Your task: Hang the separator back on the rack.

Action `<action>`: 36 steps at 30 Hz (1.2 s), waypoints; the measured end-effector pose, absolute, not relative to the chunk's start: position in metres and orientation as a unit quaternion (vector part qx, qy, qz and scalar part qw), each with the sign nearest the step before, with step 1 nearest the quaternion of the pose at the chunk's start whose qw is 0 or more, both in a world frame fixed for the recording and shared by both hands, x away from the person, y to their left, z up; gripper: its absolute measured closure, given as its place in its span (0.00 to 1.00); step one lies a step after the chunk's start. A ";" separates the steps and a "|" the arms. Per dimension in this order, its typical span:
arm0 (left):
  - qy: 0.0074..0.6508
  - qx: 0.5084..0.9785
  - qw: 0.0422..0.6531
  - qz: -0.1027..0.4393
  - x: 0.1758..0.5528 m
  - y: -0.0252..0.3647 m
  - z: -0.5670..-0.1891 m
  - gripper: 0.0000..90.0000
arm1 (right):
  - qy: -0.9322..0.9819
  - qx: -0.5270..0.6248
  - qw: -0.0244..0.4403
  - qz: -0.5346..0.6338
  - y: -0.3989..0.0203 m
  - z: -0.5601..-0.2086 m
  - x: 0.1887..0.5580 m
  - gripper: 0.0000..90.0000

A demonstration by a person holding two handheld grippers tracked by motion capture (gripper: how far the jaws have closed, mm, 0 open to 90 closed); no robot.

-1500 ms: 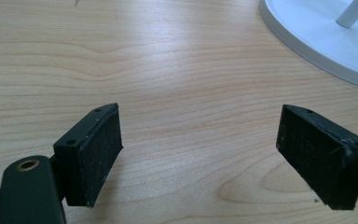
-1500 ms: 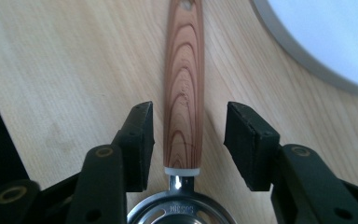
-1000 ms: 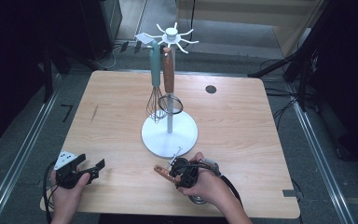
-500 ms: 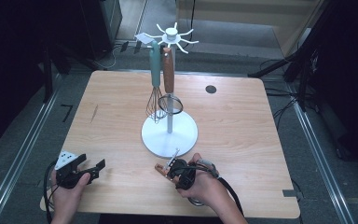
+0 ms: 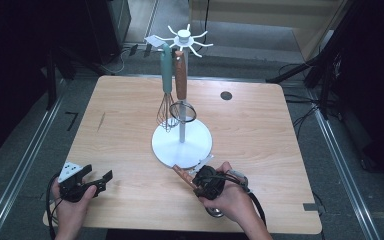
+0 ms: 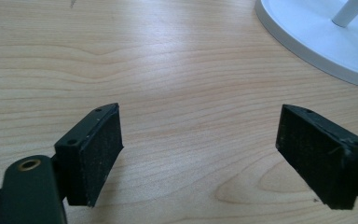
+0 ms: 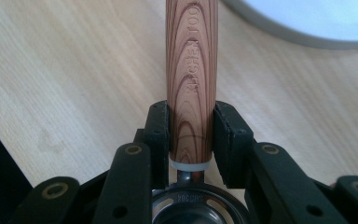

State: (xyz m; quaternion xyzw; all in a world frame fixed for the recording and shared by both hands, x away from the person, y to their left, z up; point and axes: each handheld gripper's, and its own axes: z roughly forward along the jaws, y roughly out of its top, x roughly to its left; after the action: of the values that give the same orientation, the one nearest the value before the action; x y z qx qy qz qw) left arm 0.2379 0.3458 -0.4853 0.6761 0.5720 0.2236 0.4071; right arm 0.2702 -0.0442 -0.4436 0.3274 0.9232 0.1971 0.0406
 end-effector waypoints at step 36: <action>0.565 0.677 0.422 0.211 0.237 0.348 -0.485 0.02 | 0.791 0.419 0.130 0.427 -0.115 -0.428 0.291 0.78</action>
State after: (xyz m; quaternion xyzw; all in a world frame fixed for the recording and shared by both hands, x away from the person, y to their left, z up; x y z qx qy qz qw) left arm 0.2371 0.3484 -0.4853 0.6771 0.5648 0.2106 0.4222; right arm 0.2913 -0.1146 -0.4284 0.4187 0.7907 0.4274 0.1296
